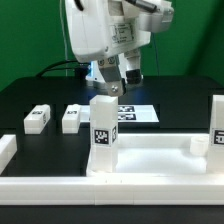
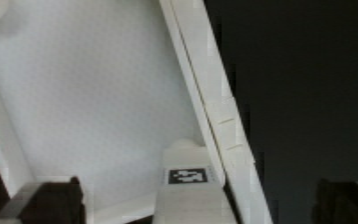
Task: Assemble desk
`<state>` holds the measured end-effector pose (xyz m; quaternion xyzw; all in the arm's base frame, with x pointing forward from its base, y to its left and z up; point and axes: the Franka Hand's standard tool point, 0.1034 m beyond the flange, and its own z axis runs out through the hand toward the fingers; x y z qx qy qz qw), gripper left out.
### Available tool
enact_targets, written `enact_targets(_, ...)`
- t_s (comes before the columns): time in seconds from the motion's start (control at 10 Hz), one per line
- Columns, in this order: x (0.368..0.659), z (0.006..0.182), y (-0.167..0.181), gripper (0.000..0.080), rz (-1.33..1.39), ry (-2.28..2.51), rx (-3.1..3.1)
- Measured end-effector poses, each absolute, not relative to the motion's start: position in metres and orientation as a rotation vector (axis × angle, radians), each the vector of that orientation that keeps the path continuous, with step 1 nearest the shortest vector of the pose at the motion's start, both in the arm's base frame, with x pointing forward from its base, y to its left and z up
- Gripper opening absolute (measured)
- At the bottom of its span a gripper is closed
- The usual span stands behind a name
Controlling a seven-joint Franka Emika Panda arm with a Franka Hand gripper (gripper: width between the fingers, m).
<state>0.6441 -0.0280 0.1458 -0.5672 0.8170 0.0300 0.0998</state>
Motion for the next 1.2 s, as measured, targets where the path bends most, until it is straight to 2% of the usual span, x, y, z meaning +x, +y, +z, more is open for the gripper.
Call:
enact_targets(0.5, 0.643, 0.146, -0.022, 0.0649, 0.091, 2.405, -1.697)
enact_targets(0.7, 0.632, 0.148, 0.008, 0.0649, 0.117, 2.327, -1.808)
enact_targets(0.9, 0.622, 0.137, 0.017, 0.0649, 0.135, 2.322, -1.877)
enact_targets(1.2, 0.622, 0.136, 0.016, 0.0649, 0.136, 2.319, -1.877)
